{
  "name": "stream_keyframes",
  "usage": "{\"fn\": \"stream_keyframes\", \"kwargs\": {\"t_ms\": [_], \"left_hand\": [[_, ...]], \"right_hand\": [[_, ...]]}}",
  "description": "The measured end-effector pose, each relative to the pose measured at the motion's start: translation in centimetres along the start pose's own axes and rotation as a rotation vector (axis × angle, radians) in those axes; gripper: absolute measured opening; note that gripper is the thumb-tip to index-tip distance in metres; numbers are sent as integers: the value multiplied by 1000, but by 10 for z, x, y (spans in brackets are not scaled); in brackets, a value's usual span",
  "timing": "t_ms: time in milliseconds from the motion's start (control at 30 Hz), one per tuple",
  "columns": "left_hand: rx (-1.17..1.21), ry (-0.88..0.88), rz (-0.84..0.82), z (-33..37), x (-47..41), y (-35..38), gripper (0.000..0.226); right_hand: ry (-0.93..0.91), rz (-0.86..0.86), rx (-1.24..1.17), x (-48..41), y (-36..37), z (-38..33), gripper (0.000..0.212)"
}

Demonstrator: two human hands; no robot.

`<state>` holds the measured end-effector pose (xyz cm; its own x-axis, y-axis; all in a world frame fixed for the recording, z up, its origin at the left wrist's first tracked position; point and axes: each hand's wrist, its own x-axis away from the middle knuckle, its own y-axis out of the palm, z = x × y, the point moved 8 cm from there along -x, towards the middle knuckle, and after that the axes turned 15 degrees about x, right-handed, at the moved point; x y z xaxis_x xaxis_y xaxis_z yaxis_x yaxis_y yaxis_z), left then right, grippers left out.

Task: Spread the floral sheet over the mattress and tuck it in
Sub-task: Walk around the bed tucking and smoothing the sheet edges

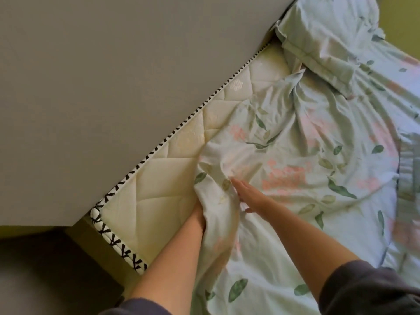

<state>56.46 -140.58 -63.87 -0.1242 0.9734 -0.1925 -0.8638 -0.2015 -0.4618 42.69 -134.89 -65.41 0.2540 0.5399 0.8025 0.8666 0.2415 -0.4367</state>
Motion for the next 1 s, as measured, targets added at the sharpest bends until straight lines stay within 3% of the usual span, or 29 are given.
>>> {"fn": "stream_keyframes", "kwargs": {"t_ms": [67,200,233,267,300,333,367,400,500,567,633,733,833,900,1000], "left_hand": [[186,-104,-205,-7,-1,25,48],[326,-309,-220,-11,-18,0,37],[452,-511,-291,-41,-20,5,26],[608,-629,-236,-60,-21,-2,21],[587,-782,-189,-69,-22,-16,22],[551,-914,-35,-86,-31,-47,22],[451,-965,-84,-97,-40,-65,20],[317,-895,-157,-98,-55,-85,15],[113,-470,-365,-57,-89,-133,11],[-52,-323,-526,-44,-94,-151,15],[-191,-256,-579,-39,-107,-176,17],[-233,-356,-750,-32,-115,-206,21],[-311,-581,-1144,-38,-92,-223,25],[-511,-608,-1353,-39,-73,-231,32],[-794,-694,-1448,-56,-57,-251,50]], "right_hand": [[80,-26,-48,-6,2,15,52],[102,-54,-45,-9,6,21,55],[90,-47,-32,-8,7,21,54],[84,-39,3,-7,6,17,53],[72,-29,44,-6,5,14,52],[67,-16,98,-2,5,9,49],[47,12,137,-2,4,4,46],[29,39,180,0,4,-3,43],[-42,142,367,2,6,-31,39],[-130,202,539,3,12,-59,42],[-268,263,680,11,25,-105,52],[-466,271,750,25,51,-168,62],[-524,125,953,27,82,-198,59],[-470,163,1114,23,84,-204,41],[-424,343,1046,22,73,-214,12]]}}
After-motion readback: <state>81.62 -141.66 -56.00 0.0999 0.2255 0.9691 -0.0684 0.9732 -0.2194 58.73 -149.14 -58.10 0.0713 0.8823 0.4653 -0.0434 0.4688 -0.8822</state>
